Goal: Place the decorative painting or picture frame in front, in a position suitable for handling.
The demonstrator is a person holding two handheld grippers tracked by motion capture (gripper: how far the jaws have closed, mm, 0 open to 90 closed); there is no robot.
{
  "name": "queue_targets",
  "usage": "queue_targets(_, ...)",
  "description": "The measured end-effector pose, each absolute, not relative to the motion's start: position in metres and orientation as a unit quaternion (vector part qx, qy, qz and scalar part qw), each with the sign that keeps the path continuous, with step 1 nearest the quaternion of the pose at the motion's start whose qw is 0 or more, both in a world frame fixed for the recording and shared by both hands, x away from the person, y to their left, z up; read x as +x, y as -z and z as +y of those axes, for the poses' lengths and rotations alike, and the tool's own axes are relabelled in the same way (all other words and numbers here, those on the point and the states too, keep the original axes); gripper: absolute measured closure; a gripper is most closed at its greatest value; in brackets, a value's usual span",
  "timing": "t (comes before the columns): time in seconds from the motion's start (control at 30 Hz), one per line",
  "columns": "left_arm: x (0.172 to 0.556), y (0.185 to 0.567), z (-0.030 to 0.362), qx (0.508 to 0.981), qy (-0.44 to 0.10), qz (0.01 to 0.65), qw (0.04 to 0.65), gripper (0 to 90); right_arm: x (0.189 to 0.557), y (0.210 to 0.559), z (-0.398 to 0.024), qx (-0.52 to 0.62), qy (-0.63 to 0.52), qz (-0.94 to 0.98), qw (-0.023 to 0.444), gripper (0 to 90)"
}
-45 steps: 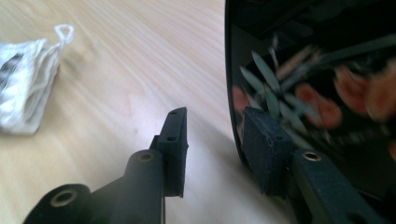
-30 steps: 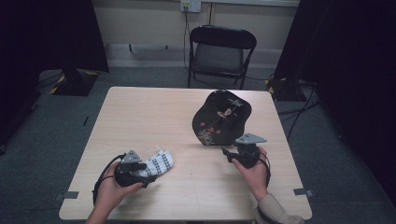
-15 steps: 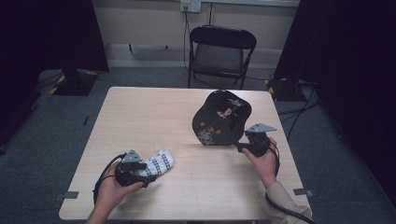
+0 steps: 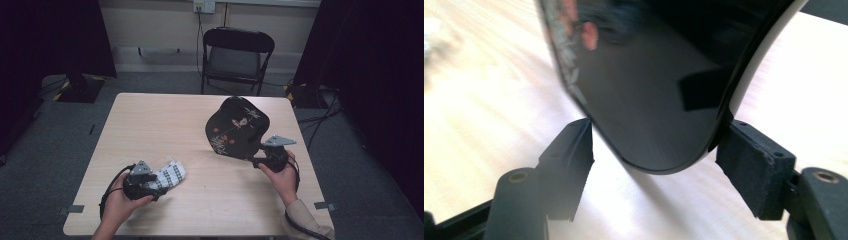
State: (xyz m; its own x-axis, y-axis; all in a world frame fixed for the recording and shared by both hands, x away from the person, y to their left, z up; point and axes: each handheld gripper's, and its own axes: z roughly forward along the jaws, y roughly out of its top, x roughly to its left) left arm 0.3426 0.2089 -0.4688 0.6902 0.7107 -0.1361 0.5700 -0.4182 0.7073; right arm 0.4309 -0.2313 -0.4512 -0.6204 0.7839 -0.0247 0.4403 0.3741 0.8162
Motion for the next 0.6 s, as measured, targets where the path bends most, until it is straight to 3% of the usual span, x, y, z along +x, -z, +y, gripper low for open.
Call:
queue_targets(0.33, 0.341, 0.467, 0.204, 0.841, -0.092, 0.375, 0.379, 31.4, 0.398, 0.451, -0.221, 0.355, -0.423, 0.810, 0.197, 35.6)
queue_targets(0.6, 0.342, 0.468, 0.204, 0.840, -0.091, 0.376, 0.380, 31.4, 0.398, 0.431, -0.225, 0.355, -0.428, 0.803, 0.214, 37.1)
